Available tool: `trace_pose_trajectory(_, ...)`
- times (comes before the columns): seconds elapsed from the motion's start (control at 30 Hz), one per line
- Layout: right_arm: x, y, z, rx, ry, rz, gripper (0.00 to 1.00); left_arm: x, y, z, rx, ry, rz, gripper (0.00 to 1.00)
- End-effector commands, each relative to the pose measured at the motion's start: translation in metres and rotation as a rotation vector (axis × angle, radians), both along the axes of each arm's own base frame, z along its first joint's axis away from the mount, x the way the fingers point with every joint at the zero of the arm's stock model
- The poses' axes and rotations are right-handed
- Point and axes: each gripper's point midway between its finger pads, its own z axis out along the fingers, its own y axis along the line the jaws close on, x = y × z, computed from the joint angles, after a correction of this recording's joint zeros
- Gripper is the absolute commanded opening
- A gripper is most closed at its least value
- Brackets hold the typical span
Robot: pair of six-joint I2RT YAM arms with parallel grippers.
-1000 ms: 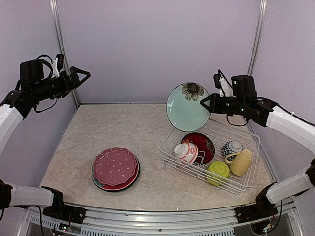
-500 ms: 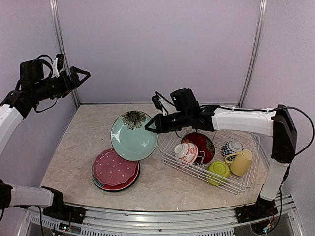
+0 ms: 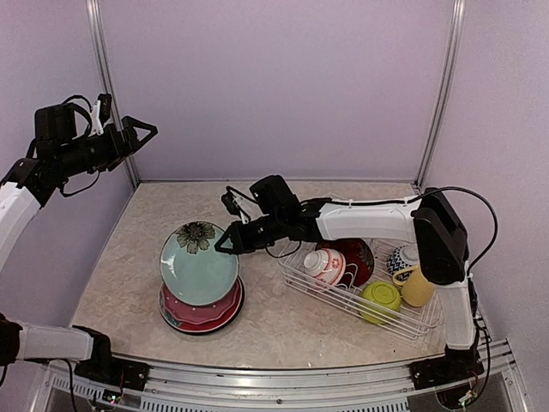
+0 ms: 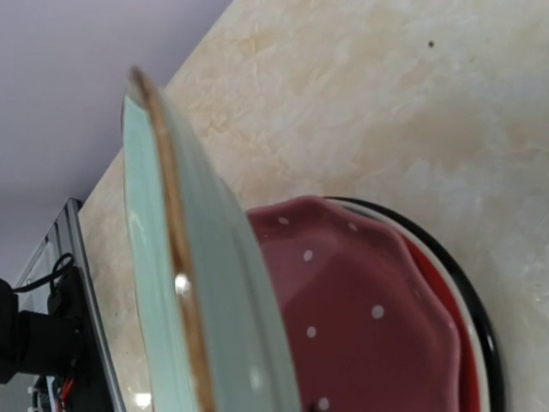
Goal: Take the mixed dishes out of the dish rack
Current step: Place the plate with another plate.
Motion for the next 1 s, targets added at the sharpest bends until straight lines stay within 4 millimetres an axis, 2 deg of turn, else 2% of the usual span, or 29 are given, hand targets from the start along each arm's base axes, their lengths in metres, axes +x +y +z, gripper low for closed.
trace_pose_trajectory(0.0,-0.005,0.026,0.031,0.12,-0.01,0.072,0.0,0.001,-0.002,-0.004,0.003,0.004,-0.007,0.99)
trace_pose_trajectory(0.57,-0.029,0.047,-0.004,0.13,0.094,0.121,0.0,0.003,-0.001,-0.005,0.0,0.01,-0.006,0.99)
trace_pose_trajectory(0.8,-0.029,0.042,-0.018,0.11,0.114,0.086,0.0,0.002,-0.001,-0.005,0.0,0.008,-0.007,0.99)
trace_pose_trajectory(0.97,-0.028,0.038,-0.017,0.105,0.108,0.063,0.0,0.001,-0.001,-0.004,0.0,0.006,-0.005,0.99)
